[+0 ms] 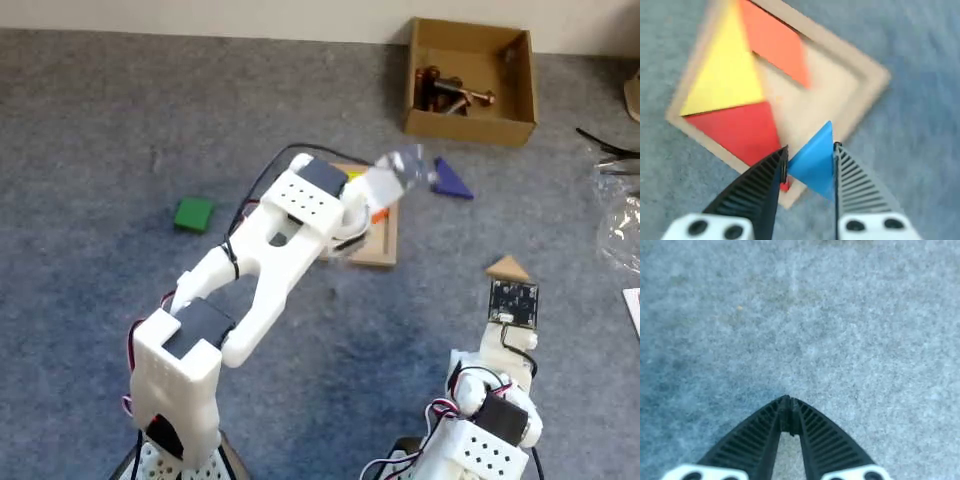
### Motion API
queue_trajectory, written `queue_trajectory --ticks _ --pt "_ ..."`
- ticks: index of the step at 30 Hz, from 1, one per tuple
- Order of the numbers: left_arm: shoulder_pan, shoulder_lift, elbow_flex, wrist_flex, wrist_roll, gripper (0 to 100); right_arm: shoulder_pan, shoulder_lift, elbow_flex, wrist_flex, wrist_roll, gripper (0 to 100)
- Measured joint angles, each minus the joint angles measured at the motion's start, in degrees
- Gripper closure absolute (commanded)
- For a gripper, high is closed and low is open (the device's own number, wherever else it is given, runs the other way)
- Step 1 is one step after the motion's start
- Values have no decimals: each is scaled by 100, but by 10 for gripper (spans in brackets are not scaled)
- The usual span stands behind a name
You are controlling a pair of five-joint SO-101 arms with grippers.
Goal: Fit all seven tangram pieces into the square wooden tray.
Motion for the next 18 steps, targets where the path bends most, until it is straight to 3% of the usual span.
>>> queue_trajectory --ticks 5,18 --pt "-9 0 -9 -905 1257 995 0 0 0 0 0 993" --pt "-352 0 1284 -3262 2330 995 0 0 0 0 0 993"
